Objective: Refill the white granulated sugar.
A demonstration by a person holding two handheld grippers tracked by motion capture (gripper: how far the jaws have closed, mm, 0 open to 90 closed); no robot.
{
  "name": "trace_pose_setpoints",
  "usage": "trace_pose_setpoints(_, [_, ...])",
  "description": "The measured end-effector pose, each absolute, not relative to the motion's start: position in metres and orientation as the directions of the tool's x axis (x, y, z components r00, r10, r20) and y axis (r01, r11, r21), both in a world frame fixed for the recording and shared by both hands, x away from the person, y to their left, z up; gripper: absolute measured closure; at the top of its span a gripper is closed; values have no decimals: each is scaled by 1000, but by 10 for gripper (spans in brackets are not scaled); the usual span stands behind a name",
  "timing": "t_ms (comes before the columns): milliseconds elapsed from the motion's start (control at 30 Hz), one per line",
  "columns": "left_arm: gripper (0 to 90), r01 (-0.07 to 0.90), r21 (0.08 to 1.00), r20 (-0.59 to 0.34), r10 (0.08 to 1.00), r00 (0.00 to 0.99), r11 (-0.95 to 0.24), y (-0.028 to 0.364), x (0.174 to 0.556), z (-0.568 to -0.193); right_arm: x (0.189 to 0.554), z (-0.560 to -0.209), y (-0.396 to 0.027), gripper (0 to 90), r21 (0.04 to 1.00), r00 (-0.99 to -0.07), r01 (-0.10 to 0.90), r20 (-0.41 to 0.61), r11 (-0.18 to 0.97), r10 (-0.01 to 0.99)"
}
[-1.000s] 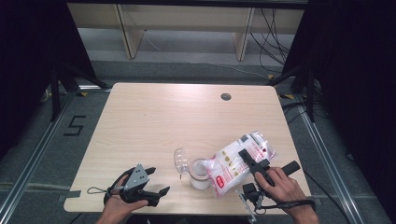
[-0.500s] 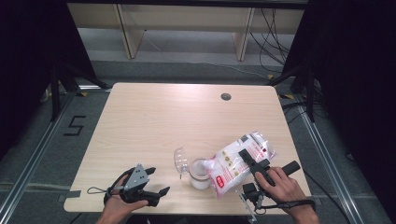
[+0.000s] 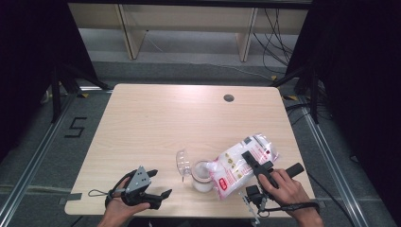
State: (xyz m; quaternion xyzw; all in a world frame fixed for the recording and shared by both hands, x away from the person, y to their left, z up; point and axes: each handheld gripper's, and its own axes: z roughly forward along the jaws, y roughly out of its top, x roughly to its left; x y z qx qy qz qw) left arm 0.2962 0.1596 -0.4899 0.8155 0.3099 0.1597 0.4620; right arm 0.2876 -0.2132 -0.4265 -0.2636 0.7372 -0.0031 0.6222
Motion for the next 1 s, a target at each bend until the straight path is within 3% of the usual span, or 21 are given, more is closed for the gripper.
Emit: trace_pose_setpoints(1000, [162,339,854,-11,638,770,-395,160,298,-490,289,-426,-214,689,-332,-91,-387,-915,860,-394])
